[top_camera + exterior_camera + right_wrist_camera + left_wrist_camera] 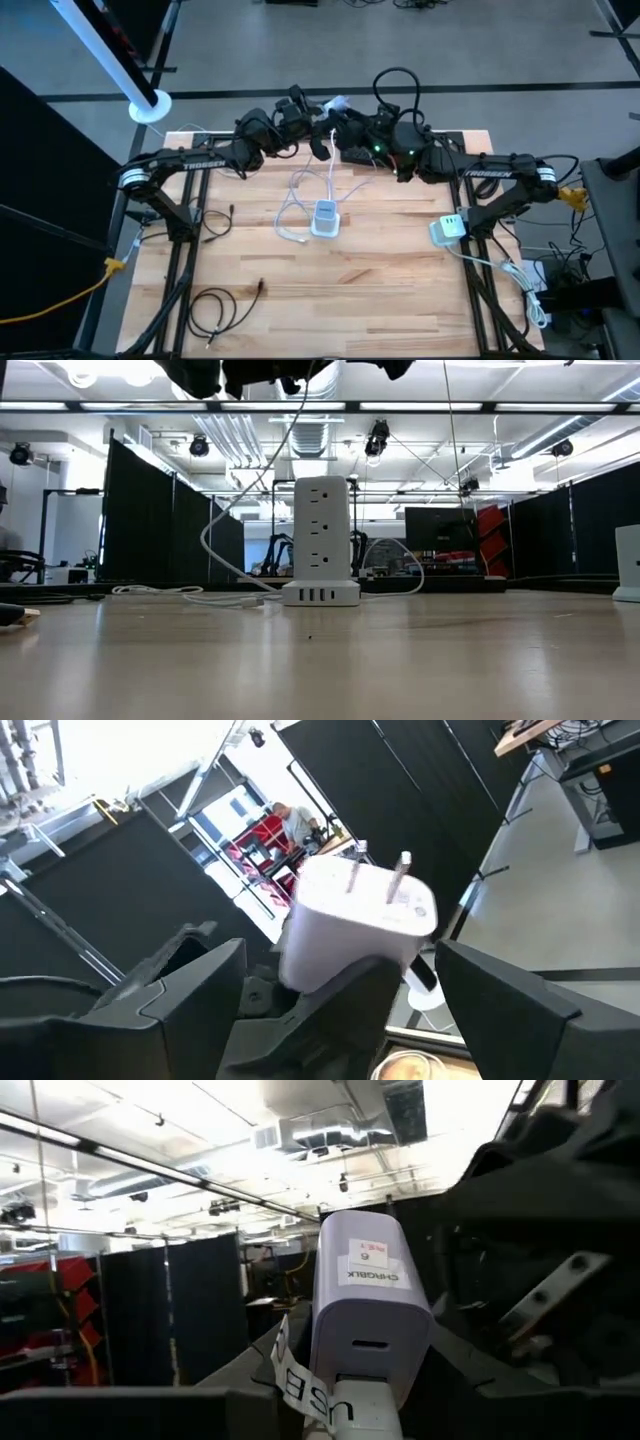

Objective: Insert USB
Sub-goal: Insert the purple charger adapter into the right white outlet extension

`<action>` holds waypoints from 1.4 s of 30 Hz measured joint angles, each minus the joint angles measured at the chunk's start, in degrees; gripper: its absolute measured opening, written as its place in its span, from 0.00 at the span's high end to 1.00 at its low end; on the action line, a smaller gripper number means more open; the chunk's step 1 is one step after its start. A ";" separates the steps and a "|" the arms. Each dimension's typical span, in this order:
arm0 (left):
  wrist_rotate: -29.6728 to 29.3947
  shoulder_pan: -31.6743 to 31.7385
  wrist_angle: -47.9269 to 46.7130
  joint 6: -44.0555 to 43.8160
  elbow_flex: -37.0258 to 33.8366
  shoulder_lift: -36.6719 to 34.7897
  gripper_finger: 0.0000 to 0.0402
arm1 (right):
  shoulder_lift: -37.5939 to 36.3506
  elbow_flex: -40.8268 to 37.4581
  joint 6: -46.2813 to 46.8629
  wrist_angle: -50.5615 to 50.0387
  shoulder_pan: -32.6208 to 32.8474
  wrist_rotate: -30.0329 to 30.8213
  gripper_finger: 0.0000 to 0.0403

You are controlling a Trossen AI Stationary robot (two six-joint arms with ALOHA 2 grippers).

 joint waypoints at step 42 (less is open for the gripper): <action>8.35 -0.79 0.38 6.38 0.00 0.42 0.71 | 0.26 0.00 -3.34 0.35 0.01 -2.50 0.53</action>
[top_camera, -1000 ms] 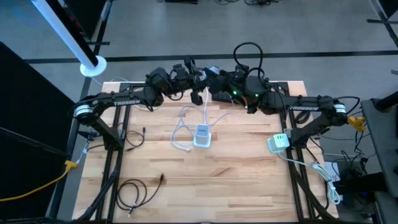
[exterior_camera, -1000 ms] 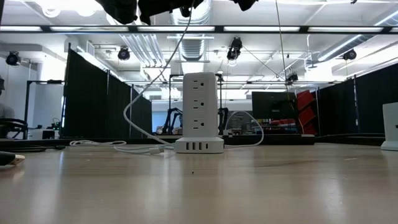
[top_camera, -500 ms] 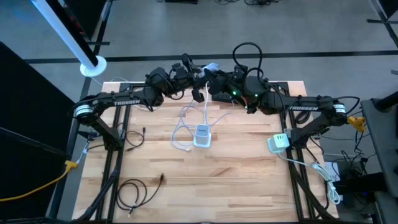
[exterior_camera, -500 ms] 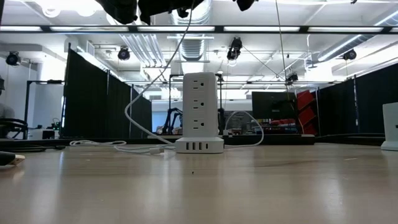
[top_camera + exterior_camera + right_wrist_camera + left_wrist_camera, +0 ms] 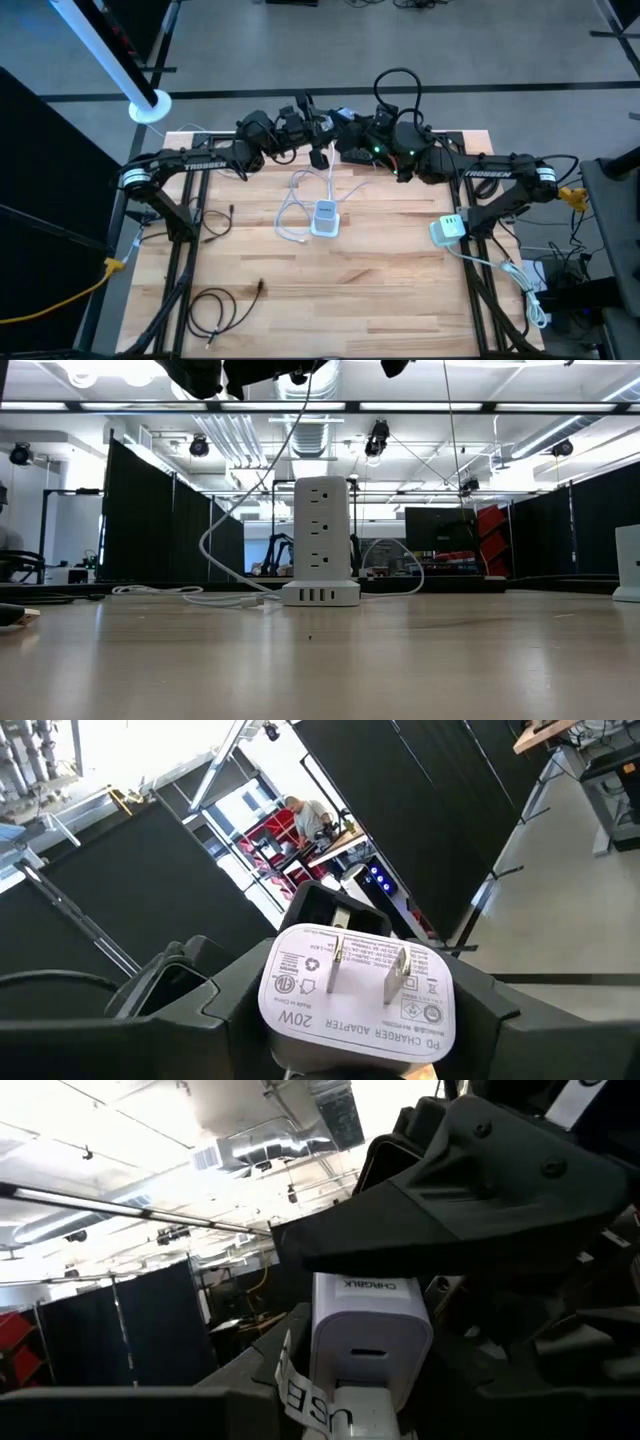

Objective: Insert USB
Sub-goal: Insert the purple charger adapter into the right white outlet extension

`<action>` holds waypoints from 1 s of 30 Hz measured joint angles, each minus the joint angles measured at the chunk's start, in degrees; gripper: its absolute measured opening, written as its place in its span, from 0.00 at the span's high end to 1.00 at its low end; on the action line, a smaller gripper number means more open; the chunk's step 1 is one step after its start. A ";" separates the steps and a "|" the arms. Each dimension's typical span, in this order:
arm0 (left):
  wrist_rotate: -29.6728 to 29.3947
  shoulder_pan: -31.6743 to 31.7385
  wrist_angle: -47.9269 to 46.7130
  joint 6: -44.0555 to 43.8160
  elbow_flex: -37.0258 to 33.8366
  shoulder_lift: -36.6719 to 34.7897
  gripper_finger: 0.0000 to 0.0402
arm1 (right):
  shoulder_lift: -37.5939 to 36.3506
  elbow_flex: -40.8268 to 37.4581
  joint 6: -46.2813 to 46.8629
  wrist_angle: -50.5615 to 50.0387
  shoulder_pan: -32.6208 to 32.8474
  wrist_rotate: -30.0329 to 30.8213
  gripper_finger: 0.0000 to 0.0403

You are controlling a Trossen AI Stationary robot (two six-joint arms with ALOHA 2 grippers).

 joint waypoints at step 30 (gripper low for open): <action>12.08 -2.99 -22.14 24.62 0.02 -9.00 0.29 | -10.20 -0.04 14.90 -28.48 -4.47 -34.61 0.53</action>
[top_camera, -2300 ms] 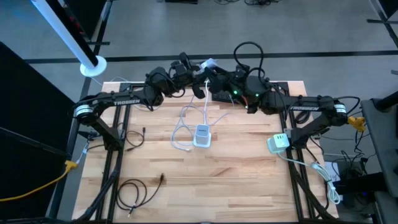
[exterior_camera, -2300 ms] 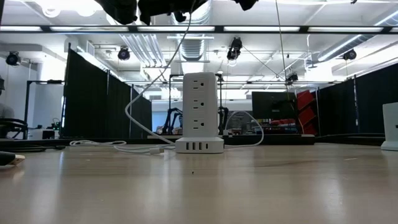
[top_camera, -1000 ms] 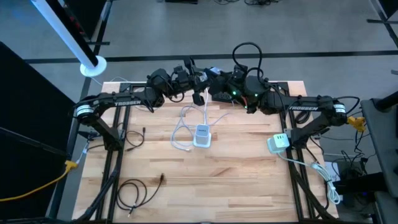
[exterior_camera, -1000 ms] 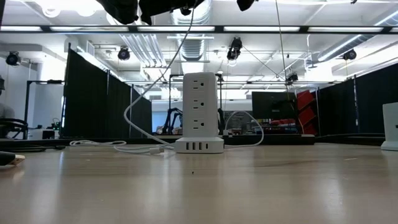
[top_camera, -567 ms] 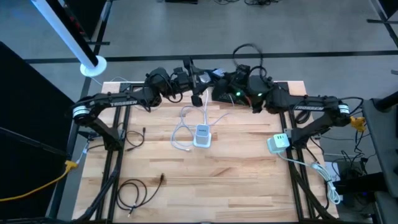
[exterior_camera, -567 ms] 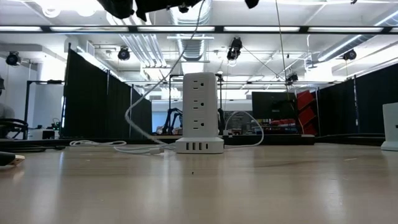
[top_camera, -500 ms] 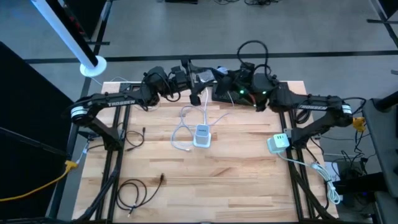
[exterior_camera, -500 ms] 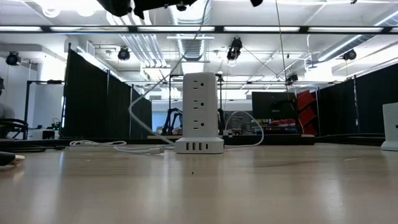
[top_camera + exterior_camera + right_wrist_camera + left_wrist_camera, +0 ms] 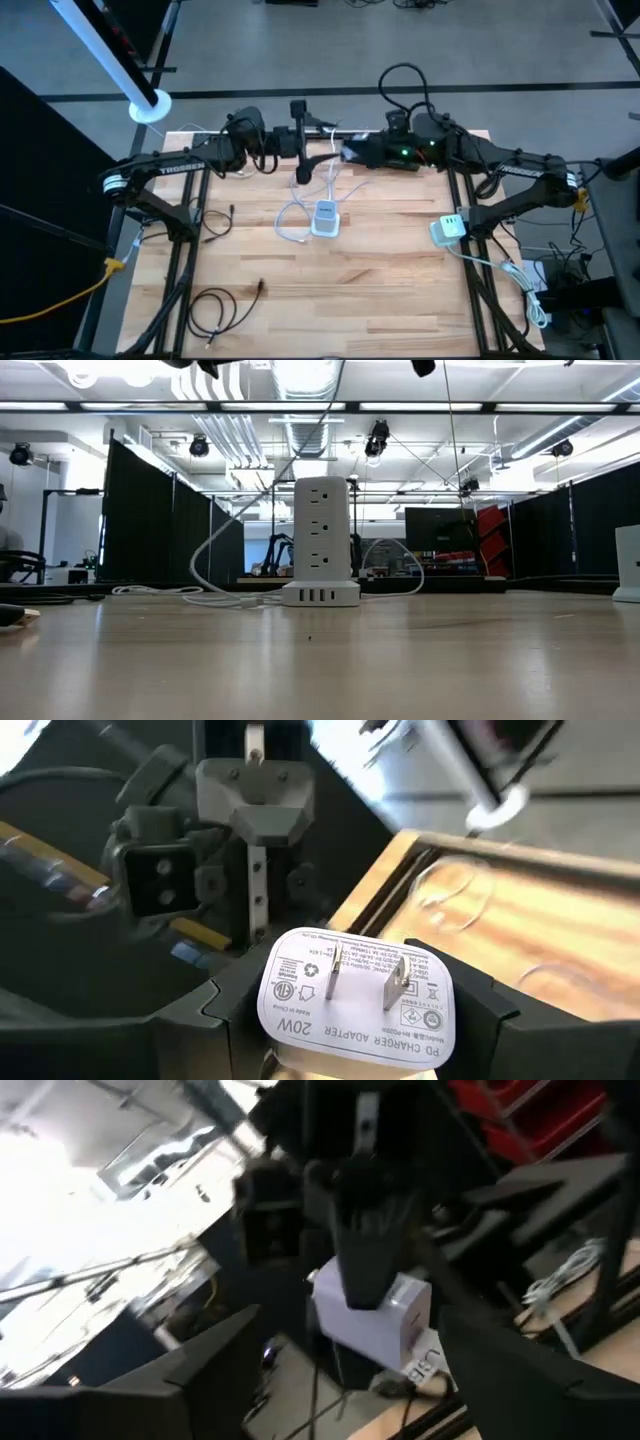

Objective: Insert USB
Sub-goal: Insert the purple charger adapter into the right white outlet extension

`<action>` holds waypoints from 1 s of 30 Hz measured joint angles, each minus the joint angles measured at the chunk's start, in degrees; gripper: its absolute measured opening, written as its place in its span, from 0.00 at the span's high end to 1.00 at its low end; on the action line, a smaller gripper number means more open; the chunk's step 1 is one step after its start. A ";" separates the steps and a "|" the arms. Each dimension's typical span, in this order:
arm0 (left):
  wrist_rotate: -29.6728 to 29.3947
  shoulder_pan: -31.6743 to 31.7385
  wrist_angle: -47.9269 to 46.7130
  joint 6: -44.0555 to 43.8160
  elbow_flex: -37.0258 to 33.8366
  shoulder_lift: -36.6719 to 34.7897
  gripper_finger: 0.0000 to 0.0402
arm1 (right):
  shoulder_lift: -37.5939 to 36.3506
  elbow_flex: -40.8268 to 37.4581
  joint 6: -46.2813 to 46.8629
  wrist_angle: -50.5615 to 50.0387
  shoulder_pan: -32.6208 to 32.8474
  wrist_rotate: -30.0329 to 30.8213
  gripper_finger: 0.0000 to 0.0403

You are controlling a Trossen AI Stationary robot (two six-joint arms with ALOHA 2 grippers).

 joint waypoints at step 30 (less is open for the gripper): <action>0.63 -4.86 -4.80 3.58 -0.02 2.90 0.31 | 4.49 0.04 1.48 -2.27 0.08 -18.47 0.53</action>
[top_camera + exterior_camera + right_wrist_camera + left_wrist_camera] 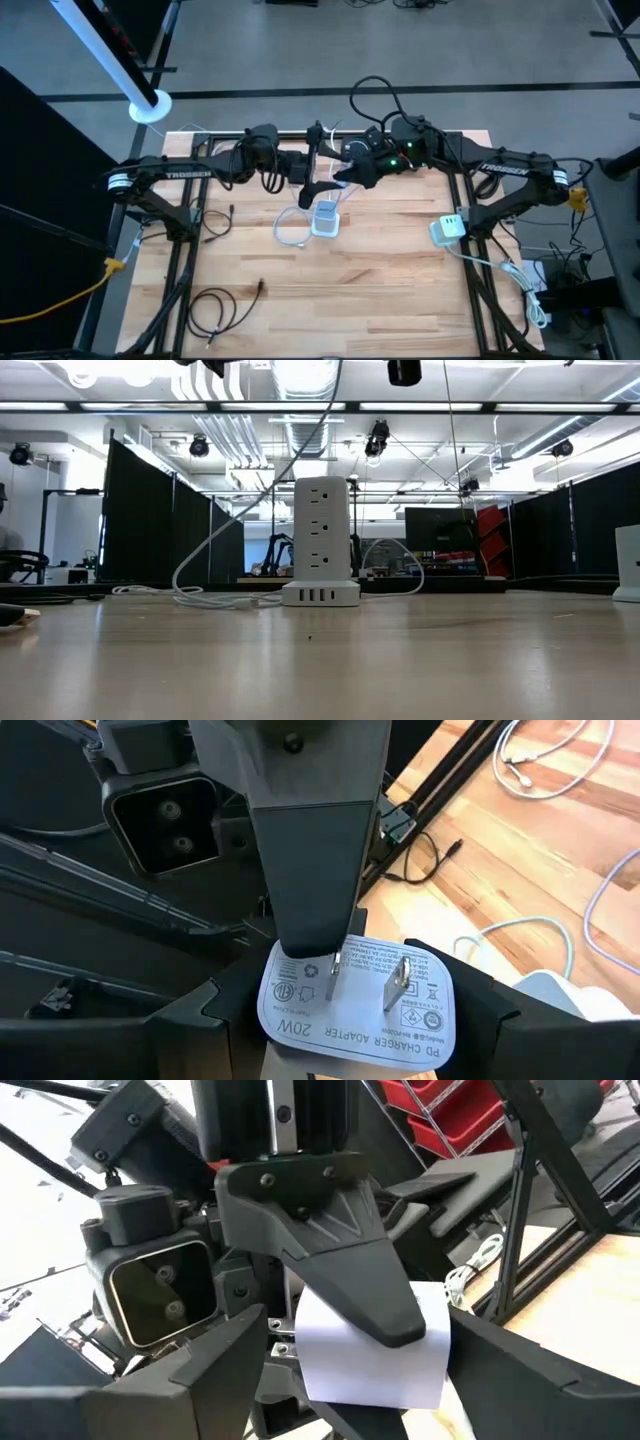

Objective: Insert USB
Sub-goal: Insert the purple charger adapter into the right white outlet extension

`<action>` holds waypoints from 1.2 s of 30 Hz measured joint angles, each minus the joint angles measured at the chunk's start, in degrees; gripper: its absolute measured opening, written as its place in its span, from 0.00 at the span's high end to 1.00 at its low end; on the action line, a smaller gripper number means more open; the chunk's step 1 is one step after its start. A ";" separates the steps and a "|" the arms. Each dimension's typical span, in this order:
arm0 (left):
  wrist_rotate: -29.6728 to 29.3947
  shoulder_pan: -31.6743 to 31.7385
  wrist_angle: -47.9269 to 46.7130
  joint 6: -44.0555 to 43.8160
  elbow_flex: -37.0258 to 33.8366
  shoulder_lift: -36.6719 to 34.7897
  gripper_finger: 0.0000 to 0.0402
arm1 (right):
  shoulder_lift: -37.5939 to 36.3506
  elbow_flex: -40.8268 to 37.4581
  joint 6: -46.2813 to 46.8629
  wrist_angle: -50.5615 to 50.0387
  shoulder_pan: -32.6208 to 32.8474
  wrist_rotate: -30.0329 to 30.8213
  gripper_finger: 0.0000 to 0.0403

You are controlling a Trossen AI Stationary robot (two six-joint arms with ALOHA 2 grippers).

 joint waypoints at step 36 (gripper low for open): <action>-19.08 0.00 -1.44 3.63 0.00 -3.28 0.51 | -1.93 0.00 -4.45 4.45 0.09 16.86 0.25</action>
